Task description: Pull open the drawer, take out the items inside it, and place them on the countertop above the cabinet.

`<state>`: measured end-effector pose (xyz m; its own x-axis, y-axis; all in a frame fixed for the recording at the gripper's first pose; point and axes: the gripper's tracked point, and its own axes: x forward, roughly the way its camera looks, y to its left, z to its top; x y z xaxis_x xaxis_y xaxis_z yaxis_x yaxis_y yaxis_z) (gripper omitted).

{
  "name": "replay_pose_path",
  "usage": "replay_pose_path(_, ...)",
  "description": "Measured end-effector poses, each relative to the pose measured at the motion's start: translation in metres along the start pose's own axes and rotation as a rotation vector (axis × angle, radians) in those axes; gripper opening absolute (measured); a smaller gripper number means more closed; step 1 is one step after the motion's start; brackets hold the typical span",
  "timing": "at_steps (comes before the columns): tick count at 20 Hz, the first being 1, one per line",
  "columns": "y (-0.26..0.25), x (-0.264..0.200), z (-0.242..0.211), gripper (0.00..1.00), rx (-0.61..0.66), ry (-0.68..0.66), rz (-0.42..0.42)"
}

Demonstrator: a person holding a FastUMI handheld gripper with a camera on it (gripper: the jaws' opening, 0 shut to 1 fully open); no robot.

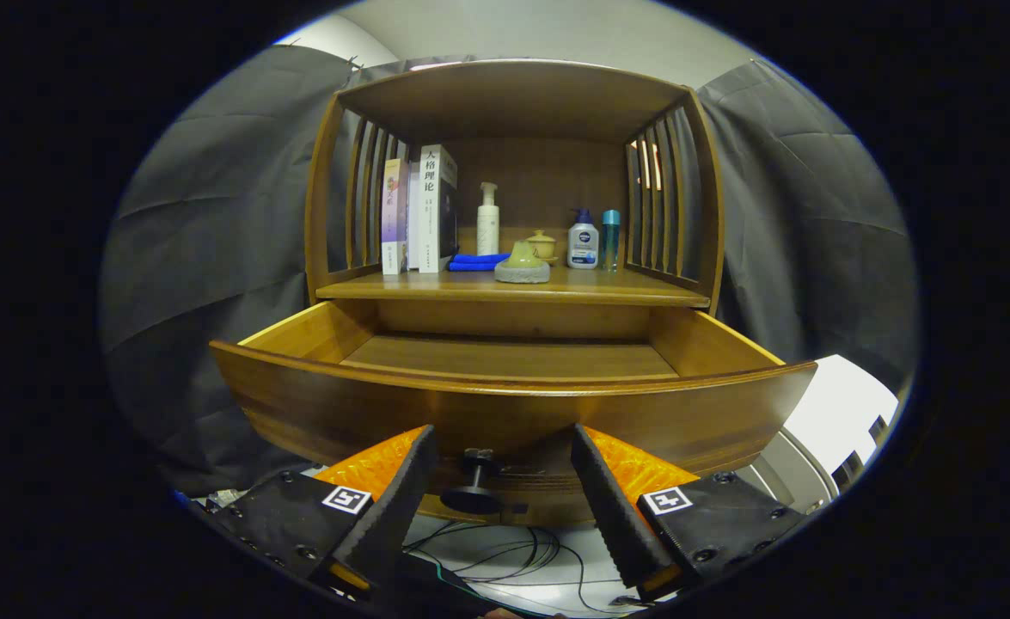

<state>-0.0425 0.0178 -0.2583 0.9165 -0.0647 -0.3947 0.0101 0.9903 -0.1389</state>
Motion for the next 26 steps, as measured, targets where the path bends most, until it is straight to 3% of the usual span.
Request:
replay_pose_path(8,-0.004,0.006,-0.003,0.99,-0.085,-0.032,-0.068)
replay_pose_path(26,-0.007,0.080,0.020,0.99,-0.063,-0.058,-0.078)
